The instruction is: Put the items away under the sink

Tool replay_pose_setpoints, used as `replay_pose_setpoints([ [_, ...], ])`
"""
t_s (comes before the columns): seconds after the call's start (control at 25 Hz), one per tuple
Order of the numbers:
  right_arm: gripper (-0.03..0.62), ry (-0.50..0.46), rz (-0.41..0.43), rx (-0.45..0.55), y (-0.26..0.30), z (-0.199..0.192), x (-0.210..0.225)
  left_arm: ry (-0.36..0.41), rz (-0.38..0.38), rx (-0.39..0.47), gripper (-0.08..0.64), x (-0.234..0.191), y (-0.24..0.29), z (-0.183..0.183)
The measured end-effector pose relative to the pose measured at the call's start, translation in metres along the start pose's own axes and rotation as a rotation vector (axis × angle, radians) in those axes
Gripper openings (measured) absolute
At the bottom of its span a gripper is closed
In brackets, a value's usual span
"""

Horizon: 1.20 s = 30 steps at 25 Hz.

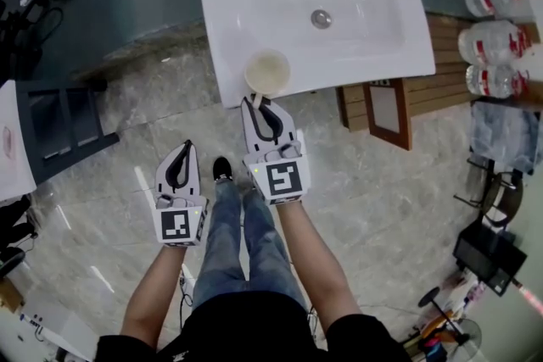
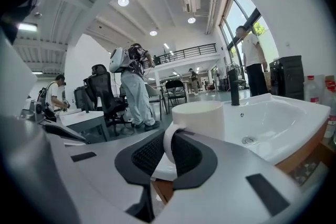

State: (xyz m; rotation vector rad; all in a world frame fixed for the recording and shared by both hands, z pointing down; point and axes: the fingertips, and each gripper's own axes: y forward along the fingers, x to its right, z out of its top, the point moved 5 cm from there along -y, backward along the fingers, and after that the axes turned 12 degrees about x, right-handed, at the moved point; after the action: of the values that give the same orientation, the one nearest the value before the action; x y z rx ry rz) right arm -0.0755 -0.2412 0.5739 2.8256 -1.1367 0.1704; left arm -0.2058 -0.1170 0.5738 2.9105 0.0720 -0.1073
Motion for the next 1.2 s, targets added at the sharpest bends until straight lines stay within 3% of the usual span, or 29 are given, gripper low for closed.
replay_pose_setpoints([
  [0.32,0.043,-0.011,0.056,0.072,-0.028,0.019,-0.004,0.017,-0.056,0.0,0.008,0.017,0.001,0.005],
  [0.48,0.043,0.029,0.017,0.093,-0.063,0.032,0.003,0.019,-0.08,0.02,0.008,0.036,0.003,0.014],
  [0.72,0.043,0.045,-0.093,0.087,-0.131,0.03,0.027,0.013,-0.191,0.022,0.006,0.073,0.005,0.023],
  [0.96,0.043,0.057,-0.225,0.056,-0.201,-0.002,0.062,0.023,-0.363,0.058,0.008,0.136,0.011,0.007],
  [1.2,0.043,0.027,-0.291,0.069,-0.233,-0.07,0.096,0.022,-0.456,0.091,0.008,0.178,0.036,-0.055],
])
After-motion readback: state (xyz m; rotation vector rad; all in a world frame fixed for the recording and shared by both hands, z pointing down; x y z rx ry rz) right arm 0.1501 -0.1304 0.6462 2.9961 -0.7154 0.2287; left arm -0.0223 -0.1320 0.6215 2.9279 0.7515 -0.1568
